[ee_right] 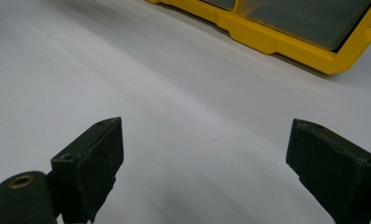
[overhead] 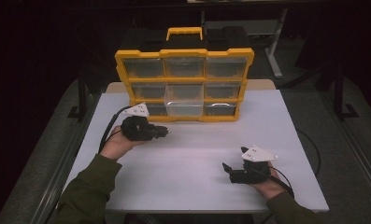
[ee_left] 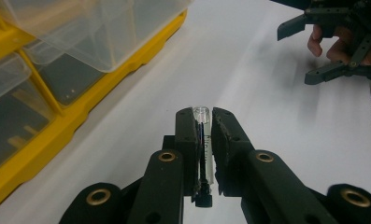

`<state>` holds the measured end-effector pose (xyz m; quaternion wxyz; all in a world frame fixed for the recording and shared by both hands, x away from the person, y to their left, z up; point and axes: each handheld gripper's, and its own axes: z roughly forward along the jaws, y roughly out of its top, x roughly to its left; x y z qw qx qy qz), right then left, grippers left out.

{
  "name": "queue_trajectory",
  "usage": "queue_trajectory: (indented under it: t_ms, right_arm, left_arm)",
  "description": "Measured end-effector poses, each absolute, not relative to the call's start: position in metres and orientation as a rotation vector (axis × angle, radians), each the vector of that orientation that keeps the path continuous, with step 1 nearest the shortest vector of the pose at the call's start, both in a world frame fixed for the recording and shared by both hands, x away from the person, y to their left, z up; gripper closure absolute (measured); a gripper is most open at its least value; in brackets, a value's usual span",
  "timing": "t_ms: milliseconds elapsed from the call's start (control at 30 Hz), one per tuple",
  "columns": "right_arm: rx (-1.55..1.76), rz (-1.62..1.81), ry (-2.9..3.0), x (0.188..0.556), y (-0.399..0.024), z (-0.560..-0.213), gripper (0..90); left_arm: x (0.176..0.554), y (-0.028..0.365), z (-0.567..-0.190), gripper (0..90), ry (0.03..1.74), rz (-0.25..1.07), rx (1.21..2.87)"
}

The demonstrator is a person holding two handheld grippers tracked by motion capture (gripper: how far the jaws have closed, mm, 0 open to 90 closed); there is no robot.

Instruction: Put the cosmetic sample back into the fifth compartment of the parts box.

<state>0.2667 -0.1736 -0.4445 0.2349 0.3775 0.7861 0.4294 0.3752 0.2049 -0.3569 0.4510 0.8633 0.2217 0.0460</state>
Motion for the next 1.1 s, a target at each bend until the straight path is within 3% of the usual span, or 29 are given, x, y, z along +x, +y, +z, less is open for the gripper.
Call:
queue_trajectory:
  t_ms: [1100]
  right_arm:
    - [1.033,1.179,2.156,0.267,-0.174,-0.444,10.4]
  left_arm:
    - [0.395,0.222,-0.295,80.7,0.547,0.153,2.070]
